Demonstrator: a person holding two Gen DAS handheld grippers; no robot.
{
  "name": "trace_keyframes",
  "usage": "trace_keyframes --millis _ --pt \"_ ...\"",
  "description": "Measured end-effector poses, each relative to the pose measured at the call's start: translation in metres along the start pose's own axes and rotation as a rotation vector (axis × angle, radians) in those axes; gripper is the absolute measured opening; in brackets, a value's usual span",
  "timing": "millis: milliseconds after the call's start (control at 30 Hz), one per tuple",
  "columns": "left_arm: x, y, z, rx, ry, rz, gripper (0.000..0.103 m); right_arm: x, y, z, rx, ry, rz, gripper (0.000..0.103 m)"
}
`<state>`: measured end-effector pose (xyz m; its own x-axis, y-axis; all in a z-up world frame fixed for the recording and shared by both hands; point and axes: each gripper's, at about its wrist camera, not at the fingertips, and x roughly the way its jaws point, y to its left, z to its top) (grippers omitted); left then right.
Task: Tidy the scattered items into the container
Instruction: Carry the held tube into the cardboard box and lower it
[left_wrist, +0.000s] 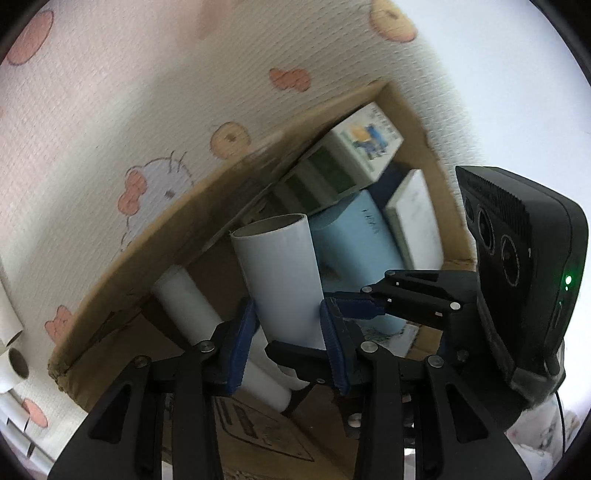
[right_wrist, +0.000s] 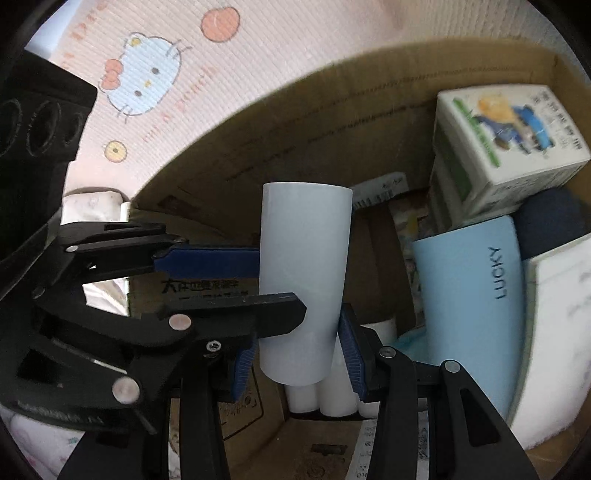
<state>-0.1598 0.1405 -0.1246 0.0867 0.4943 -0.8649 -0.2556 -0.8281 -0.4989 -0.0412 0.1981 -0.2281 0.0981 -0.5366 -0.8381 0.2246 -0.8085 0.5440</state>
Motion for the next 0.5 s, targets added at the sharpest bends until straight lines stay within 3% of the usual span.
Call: trace_keyframes --millis 167,333,500 --pt "0.003 0.003 0.002 -0.025 0.001 0.034 0.034 0.012 -0.007 0.008 0.025 0.022 0.03 0.04" --pt "0.007 0.002 0.0 -0.011 -0.002 0.09 0.024 0.024 -0.007 0.008 0.012 0.039 -0.001 0.04" --pt "0.009 0.0 0.0 -0.008 -0.032 0.134 0.024 0.034 -0.008 0.008 0.006 0.061 -0.002 0.04"
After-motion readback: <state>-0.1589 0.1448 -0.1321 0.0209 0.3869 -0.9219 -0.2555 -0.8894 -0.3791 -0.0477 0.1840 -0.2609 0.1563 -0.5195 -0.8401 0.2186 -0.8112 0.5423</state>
